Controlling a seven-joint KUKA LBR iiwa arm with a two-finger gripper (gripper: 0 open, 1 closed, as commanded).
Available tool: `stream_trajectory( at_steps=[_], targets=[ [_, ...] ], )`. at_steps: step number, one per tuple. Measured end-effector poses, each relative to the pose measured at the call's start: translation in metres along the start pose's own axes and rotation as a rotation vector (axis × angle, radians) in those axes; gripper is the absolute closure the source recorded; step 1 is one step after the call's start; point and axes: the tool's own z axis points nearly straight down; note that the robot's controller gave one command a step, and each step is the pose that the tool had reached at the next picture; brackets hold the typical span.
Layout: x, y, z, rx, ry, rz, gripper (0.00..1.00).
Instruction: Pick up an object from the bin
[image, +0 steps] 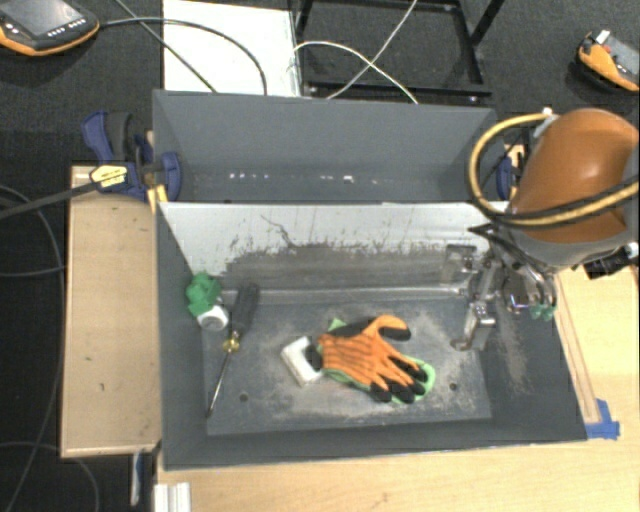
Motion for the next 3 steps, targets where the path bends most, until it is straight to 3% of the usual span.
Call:
stream_trajectory(
  at_steps=[1, 2, 3],
  targets=[
    [-0.002, 0.0, -0.005, 0.001, -0.009, -0.003, 0.0],
    [-0.006, 0.083, 0.148, -0.001, 0.001, -0.141, 0.0],
    [-0.017, 0.067, 0.054, 0.0, -0.013, 0.017, 0.0]
  ],
)
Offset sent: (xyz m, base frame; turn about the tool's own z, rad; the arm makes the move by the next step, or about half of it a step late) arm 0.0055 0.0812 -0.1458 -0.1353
